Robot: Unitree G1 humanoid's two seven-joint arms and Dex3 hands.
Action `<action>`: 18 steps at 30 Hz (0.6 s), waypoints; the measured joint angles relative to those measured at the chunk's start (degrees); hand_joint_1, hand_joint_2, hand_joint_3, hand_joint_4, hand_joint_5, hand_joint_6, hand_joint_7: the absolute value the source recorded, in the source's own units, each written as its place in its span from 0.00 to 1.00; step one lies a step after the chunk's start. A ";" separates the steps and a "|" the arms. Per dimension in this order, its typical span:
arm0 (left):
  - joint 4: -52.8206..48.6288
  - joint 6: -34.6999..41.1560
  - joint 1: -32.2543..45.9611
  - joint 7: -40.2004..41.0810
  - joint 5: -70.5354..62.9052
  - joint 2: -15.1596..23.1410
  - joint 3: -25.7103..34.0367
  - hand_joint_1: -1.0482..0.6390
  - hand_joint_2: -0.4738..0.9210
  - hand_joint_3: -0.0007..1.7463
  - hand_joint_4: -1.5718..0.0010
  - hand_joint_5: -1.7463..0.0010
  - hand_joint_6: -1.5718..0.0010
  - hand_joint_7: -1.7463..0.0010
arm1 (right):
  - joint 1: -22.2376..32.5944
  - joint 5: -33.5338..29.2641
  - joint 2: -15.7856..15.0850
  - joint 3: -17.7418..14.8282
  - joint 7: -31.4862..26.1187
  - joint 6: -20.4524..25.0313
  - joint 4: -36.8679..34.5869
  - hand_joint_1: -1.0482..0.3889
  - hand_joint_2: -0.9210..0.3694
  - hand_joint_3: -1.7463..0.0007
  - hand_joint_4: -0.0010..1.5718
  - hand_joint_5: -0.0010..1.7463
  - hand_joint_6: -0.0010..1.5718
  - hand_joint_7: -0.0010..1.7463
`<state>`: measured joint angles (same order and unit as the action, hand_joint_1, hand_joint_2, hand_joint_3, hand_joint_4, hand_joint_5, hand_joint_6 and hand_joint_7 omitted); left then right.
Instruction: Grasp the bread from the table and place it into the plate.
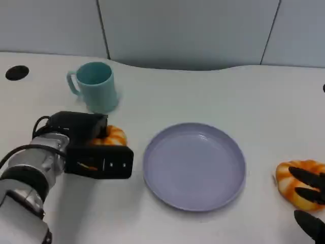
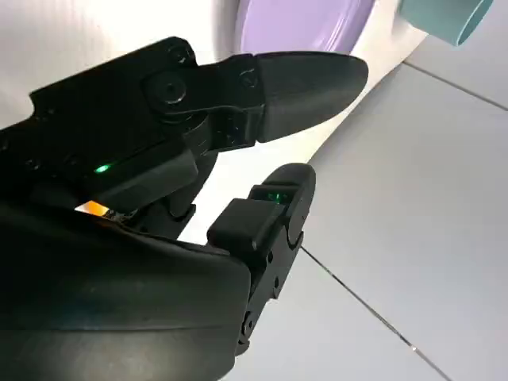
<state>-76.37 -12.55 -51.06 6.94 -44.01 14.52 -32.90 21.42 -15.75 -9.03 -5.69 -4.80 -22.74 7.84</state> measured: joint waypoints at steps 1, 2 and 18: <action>0.00 -0.22 0.01 0.01 0.89 -0.04 0.72 0.47 1.00 0.14 0.55 0.00 0.66 0.00 | -0.06 0.00 0.00 0.00 0.00 0.00 -0.04 0.48 0.00 0.78 0.58 0.00 0.48 0.00; 0.01 -0.95 0.11 -0.03 2.24 -0.10 2.00 0.48 1.00 0.14 0.54 0.00 0.65 0.00 | -0.14 0.00 0.00 0.00 -0.01 -0.01 -0.07 0.48 0.00 0.78 0.59 0.00 0.48 0.00; 6.01 -19.29 2.62 -6.40 14.18 6.37 12.28 0.50 0.95 0.10 0.49 0.00 0.63 0.00 | -1.00 -0.03 0.12 0.08 -0.06 0.00 -0.41 0.48 0.00 0.79 0.59 0.01 0.49 0.00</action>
<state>-70.36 -31.83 -48.44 0.54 -29.83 20.89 -20.62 20.42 -15.78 -8.91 -5.61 -4.87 -22.74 7.42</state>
